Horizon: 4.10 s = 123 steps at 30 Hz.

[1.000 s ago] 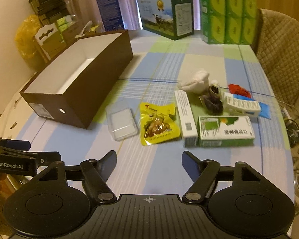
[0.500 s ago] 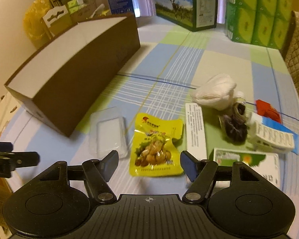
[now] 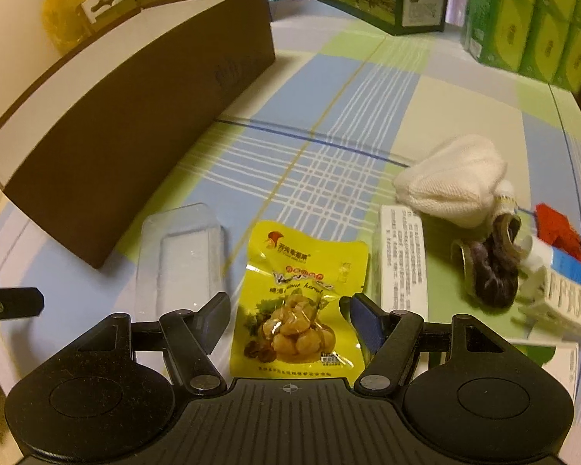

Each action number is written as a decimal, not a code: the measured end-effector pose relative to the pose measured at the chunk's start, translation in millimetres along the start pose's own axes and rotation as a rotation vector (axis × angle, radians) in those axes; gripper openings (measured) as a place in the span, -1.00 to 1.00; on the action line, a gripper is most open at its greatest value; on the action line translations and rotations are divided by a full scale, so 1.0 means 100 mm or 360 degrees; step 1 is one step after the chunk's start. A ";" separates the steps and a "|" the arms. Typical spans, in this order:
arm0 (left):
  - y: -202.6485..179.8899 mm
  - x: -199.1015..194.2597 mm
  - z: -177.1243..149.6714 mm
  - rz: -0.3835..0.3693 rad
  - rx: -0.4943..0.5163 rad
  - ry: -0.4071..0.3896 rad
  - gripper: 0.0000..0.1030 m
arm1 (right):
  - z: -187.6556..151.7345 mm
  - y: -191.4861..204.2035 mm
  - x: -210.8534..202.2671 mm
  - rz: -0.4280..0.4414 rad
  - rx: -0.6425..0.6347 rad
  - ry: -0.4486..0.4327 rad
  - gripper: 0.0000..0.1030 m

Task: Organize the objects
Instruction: 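Close the right gripper on the yellow chestnut pouch and lift it, then grasp the clear plastic tray with the left gripper while the right holds the pouch, then carry the tray and pouch over the open shoebox with both tools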

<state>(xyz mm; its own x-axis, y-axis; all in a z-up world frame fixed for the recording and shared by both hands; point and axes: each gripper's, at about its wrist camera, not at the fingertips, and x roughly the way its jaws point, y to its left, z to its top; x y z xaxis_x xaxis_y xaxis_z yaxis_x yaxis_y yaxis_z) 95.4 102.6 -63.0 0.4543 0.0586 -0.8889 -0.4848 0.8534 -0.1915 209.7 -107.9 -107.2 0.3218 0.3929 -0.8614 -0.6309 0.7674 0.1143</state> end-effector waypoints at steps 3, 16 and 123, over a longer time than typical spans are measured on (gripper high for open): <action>0.01 0.04 0.02 -0.0002 -0.0008 0.0007 0.98 | 0.03 0.04 0.05 -0.0017 -0.0041 0.0012 0.29; 0.05 0.12 -0.03 -0.0006 -0.0029 0.0038 0.98 | 0.01 0.09 0.20 -0.0033 -0.0048 0.0047 0.29; 0.47 -0.84 1.26 -0.0246 0.0343 -0.0517 0.02 | 0.95 1.27 -0.86 0.0396 0.0118 -0.0535 0.03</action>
<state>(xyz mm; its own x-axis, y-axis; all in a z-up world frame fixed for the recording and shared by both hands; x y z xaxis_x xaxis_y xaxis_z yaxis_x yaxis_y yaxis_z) 128.4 202.8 55.1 0.7382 0.0522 -0.6725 -0.2408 0.9517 -0.1905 169.2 4.0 28.7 0.3861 0.7047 -0.5953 -0.6700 0.6578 0.3441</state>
